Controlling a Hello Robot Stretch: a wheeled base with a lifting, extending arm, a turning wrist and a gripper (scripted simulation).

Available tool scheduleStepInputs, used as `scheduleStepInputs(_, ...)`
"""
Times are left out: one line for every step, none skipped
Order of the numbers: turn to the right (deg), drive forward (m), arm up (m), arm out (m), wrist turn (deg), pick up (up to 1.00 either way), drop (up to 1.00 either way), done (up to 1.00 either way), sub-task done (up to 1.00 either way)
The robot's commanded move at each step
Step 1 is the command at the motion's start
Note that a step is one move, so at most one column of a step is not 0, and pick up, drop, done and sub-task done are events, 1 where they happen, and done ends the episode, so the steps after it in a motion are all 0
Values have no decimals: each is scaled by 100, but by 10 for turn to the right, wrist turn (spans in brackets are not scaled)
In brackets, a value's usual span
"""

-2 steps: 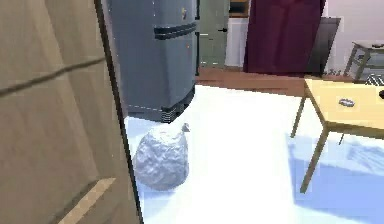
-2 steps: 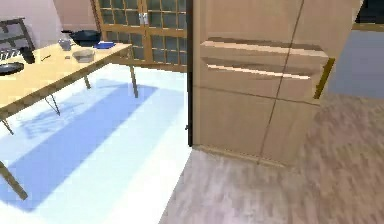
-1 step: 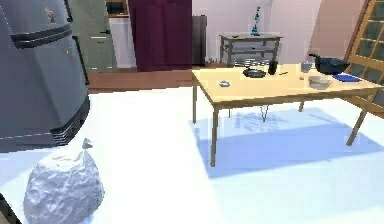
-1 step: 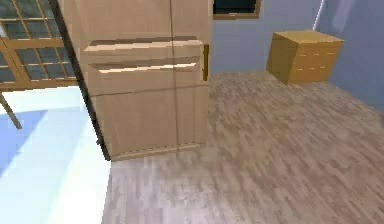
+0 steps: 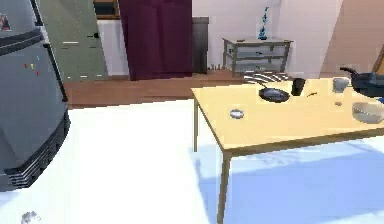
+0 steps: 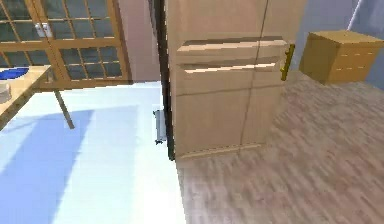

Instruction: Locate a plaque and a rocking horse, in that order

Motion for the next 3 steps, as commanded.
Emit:
scheduleStepInputs(-240,0,0,0,0,0,0,0,0)
scheduleStepInputs(0,100,0,0,0,0,0,0,0)
scheduleStepInputs(-180,0,0,0,0,0,0,0,0)
